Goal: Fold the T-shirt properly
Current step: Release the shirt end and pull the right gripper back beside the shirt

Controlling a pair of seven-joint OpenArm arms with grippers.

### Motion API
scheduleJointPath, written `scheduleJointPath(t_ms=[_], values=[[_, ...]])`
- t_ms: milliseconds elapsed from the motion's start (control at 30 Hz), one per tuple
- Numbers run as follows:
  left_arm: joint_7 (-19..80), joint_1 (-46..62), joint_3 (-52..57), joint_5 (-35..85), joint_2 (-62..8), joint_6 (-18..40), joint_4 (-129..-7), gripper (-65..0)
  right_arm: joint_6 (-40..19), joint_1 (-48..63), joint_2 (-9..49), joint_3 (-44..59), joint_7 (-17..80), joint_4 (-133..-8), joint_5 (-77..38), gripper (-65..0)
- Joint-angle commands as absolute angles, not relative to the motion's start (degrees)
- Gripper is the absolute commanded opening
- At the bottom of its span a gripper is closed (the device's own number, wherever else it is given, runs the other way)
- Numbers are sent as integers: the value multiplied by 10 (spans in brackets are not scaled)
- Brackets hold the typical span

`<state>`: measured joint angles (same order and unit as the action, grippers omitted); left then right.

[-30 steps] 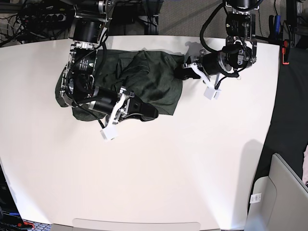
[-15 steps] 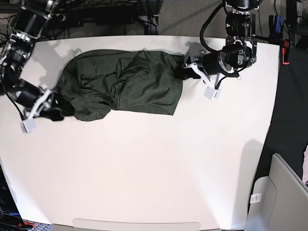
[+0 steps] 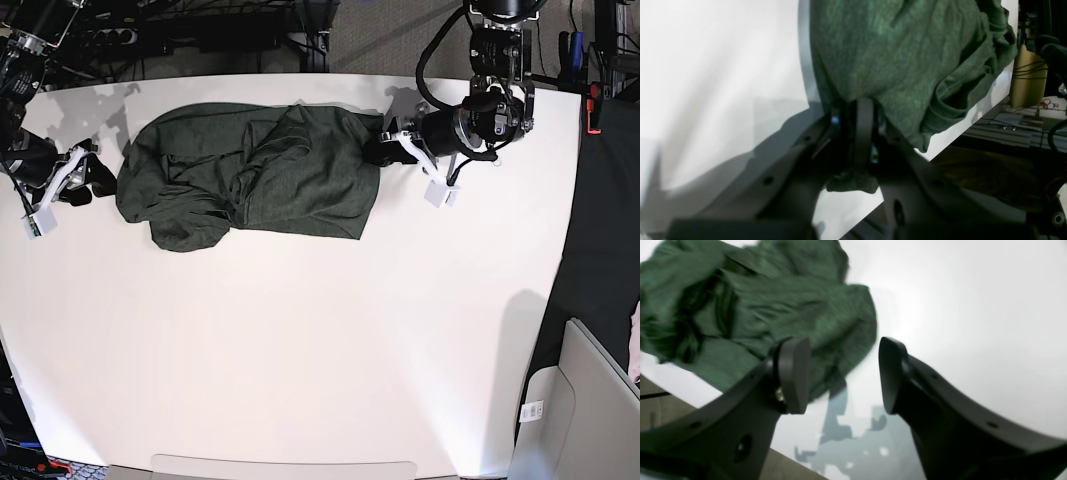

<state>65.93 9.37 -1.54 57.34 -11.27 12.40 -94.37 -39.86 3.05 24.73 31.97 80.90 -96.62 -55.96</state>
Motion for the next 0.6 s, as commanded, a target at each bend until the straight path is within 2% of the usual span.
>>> scheduleJointPath(t_ms=[0, 100, 233, 267, 567], values=[[657, 90, -15, 584, -116, 128, -952, -625, -400, 25, 260, 320, 800, -976, -561, -321], [657, 90, -15, 584, -116, 128, -952, -625, -400, 31, 260, 320, 800, -974, -542, -284], [657, 90, -15, 584, -116, 128, -952, -625, -400, 30, 259, 320, 800, -973, -534, -130], [657, 90, -15, 584, -116, 128, -952, -625, -400, 29, 259, 320, 800, -972, -534, -109], [658, 90, -15, 584, -116, 128, -952, -625, -400, 12, 223, 322, 783, -874, -531, -167]])
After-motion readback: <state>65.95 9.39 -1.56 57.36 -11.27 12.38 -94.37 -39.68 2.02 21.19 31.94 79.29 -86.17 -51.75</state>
